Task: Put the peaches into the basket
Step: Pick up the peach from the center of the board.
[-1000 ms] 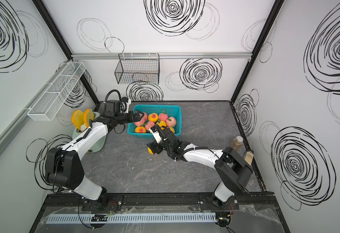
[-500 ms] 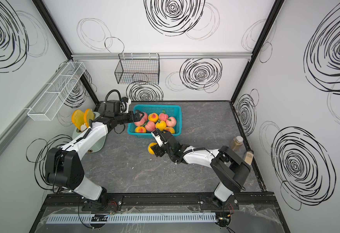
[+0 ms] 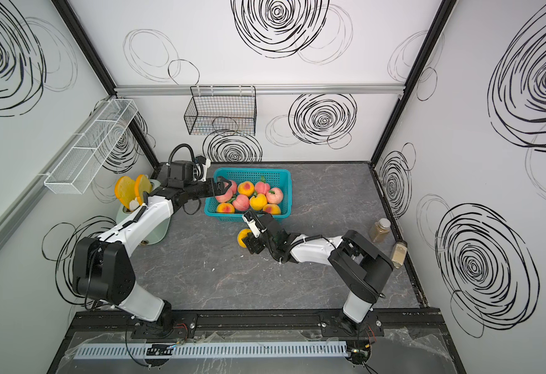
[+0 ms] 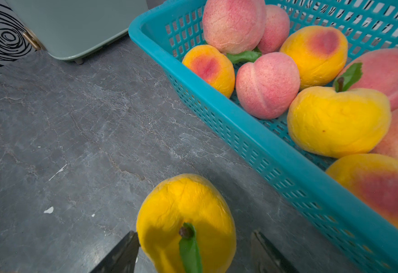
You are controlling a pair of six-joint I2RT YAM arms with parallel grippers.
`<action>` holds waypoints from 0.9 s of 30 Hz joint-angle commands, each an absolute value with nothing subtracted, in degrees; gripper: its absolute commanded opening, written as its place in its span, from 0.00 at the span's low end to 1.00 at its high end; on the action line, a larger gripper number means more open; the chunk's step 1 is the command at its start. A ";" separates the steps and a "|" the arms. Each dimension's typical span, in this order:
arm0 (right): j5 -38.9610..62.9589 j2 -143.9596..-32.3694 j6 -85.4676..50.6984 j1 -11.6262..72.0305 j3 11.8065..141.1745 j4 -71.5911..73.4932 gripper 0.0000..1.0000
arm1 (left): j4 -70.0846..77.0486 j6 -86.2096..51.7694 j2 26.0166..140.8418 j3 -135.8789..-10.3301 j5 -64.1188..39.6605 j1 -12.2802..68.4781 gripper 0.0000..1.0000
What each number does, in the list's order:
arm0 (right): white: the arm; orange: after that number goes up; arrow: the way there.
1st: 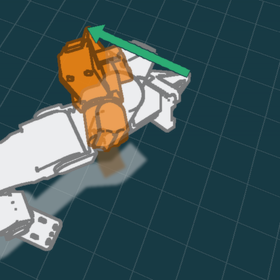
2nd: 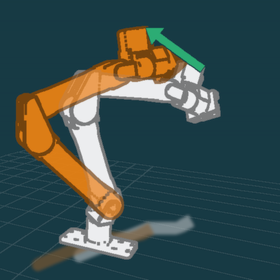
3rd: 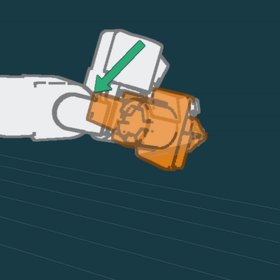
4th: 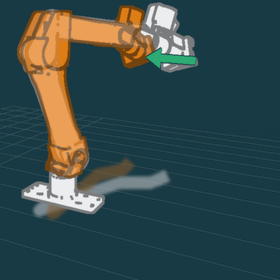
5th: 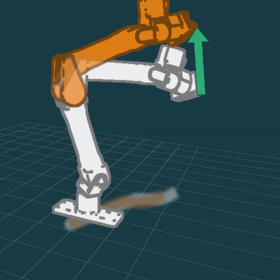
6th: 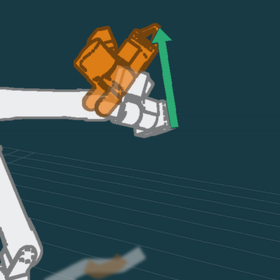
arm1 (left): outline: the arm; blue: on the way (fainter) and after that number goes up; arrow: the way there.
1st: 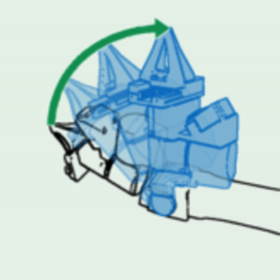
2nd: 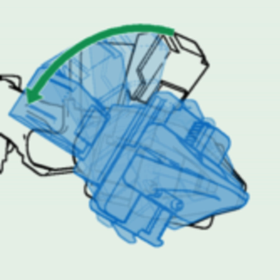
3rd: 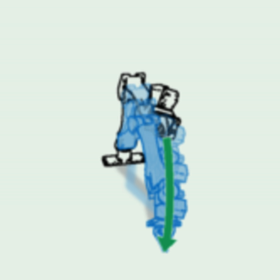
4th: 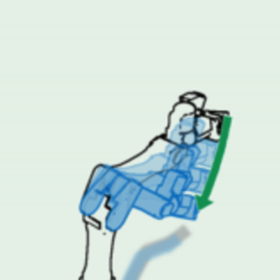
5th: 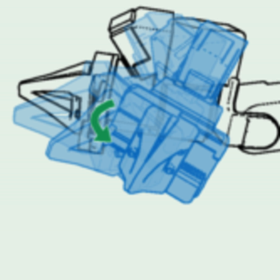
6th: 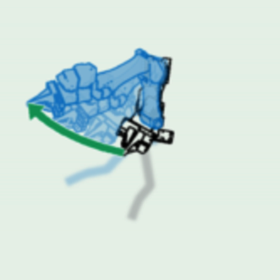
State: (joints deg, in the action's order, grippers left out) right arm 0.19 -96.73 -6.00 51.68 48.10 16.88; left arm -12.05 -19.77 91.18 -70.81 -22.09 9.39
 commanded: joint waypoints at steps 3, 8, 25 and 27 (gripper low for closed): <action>1.42 -98.40 -6.19 52.15 49.36 18.73 0.78 | -10.37 -19.93 90.44 -71.19 -22.79 9.65 0.98; 1.45 -99.03 -6.28 52.19 49.50 19.05 0.78 | -10.53 -19.86 90.70 -71.28 -22.85 9.67 0.98; 3.61 -101.60 -7.34 52.15 51.36 19.50 0.78 | -10.54 -19.85 90.62 -71.30 -22.92 9.58 0.98; 4.02 -101.51 -7.44 52.21 51.48 19.51 0.78 | -10.48 -19.87 90.70 -71.28 -23.19 9.58 0.98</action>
